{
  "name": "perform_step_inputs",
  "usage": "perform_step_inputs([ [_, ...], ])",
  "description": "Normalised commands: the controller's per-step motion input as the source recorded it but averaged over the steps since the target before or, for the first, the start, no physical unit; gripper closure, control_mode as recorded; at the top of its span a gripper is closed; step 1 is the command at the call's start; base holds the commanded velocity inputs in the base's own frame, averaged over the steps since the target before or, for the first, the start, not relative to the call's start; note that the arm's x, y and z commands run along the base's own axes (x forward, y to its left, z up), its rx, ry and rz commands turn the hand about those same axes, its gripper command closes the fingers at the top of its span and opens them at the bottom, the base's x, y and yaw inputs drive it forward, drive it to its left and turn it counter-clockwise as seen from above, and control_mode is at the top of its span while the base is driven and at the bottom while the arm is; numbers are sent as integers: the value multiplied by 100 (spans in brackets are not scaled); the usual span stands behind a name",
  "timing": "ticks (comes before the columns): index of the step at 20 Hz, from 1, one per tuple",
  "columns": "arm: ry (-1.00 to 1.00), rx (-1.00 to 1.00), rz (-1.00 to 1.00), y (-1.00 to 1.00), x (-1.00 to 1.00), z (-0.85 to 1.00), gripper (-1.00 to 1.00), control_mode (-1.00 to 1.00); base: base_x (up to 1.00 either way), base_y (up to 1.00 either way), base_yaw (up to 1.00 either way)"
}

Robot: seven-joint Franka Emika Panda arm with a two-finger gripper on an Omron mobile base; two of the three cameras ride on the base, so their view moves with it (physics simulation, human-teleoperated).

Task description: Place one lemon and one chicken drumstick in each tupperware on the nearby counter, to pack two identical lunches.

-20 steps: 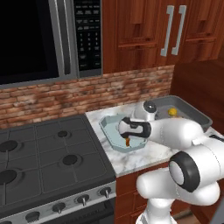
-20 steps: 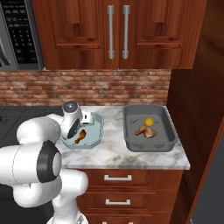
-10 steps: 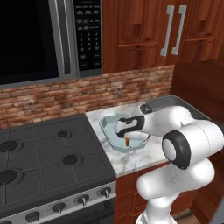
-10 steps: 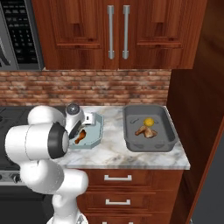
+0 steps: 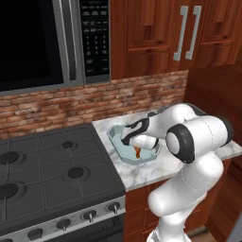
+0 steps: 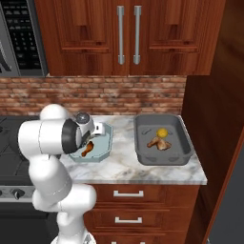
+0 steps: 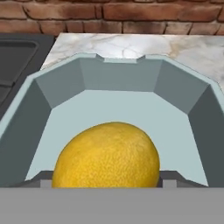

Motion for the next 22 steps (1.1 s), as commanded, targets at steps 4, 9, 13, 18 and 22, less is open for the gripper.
perform_step_inputs([
  [4,0,0,0,7,51,-11,-100,-100,0,0,0],
  [9,0,0,-1,1,3,30,-100,-100,0,0,0],
  [13,0,0,-3,-7,-41,52,-100,-100,0,0,0],
  [18,0,0,-2,-32,-61,85,-100,-100,0,0,0],
  [22,0,-4,0,-28,-44,100,-100,-100,0,0,0],
])
